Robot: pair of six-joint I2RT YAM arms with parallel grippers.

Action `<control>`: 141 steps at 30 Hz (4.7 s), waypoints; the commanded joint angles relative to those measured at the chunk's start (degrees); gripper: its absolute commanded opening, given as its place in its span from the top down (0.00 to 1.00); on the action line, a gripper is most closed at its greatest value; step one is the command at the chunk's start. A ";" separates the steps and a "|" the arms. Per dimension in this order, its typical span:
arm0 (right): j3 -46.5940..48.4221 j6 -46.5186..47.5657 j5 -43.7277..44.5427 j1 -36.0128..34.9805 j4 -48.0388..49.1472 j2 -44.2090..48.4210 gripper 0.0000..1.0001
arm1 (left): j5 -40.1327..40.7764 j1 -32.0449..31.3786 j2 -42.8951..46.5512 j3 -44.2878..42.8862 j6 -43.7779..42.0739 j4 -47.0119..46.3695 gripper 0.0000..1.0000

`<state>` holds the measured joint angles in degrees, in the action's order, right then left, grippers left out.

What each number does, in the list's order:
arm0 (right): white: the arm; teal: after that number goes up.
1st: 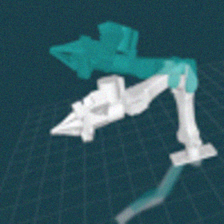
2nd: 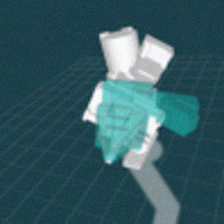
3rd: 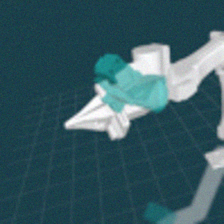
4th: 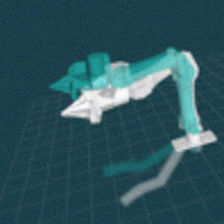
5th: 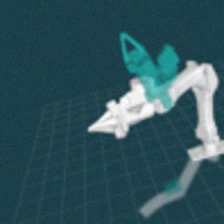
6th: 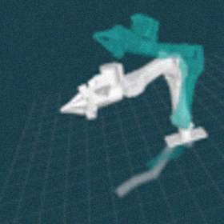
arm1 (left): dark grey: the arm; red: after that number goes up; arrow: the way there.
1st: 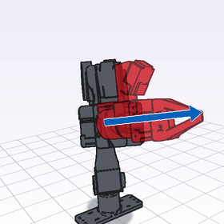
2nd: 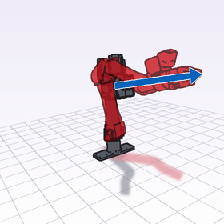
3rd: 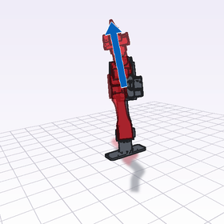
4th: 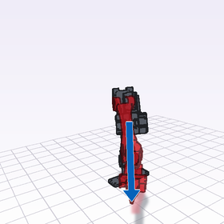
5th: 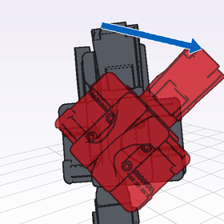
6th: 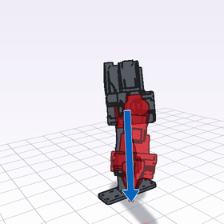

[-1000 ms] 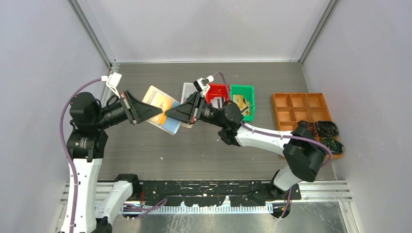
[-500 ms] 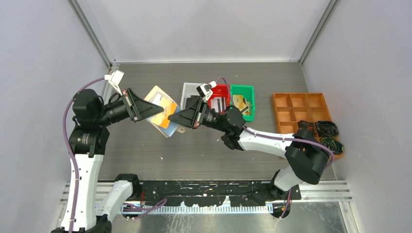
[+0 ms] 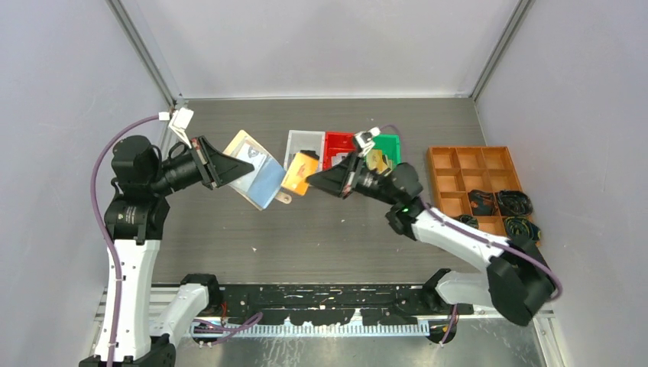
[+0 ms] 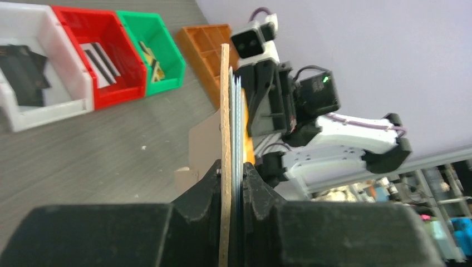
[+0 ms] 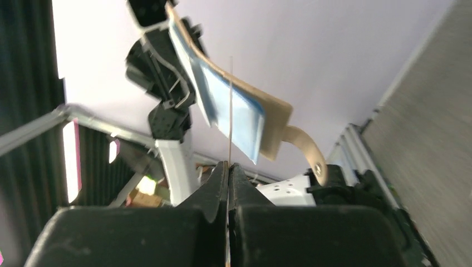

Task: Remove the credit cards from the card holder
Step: Place the card holder at the center of the board, then place the credit card in the storage box, then reset both arms

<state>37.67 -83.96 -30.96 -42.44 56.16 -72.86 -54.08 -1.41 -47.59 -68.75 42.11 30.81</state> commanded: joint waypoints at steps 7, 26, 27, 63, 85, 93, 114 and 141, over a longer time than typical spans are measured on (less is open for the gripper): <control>13.18 33.96 8.59 22.22 -76.64 19.29 0.99 | -0.77 0.36 -2.85 -5.72 -28.74 15.88 0.86; 37.62 57.26 30.24 29.52 -91.54 -16.81 0.99 | -0.96 0.29 -7.18 -3.81 -41.59 25.97 0.87; 38.81 57.62 29.39 29.52 -91.29 -18.66 0.99 | -1.00 0.28 -8.08 -3.68 -43.64 26.86 0.86; 40.81 57.85 32.50 25.70 -87.70 -12.01 0.01 | 32.50 -14.45 -30.22 8.29 -67.10 12.22 0.31; -9.35 59.19 78.83 24.60 -47.66 15.36 0.01 | 36.53 8.53 -26.83 35.13 -47.32 -44.89 0.00; -11.86 63.86 85.59 27.31 -35.45 7.99 0.01 | 37.31 10.06 -32.68 43.23 -39.01 -66.92 0.00; -18.93 76.86 60.42 37.39 1.83 -17.14 0.01 | 49.86 4.72 -41.93 49.50 -37.14 -89.00 0.00; -17.54 74.14 56.53 40.81 -1.27 -16.39 0.01 | 48.86 3.08 -41.17 47.66 -39.71 -84.33 0.00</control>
<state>18.44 -9.21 27.05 -1.61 51.75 -90.13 -5.17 1.87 -89.78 -19.59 3.79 -51.53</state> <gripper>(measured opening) 0.995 0.995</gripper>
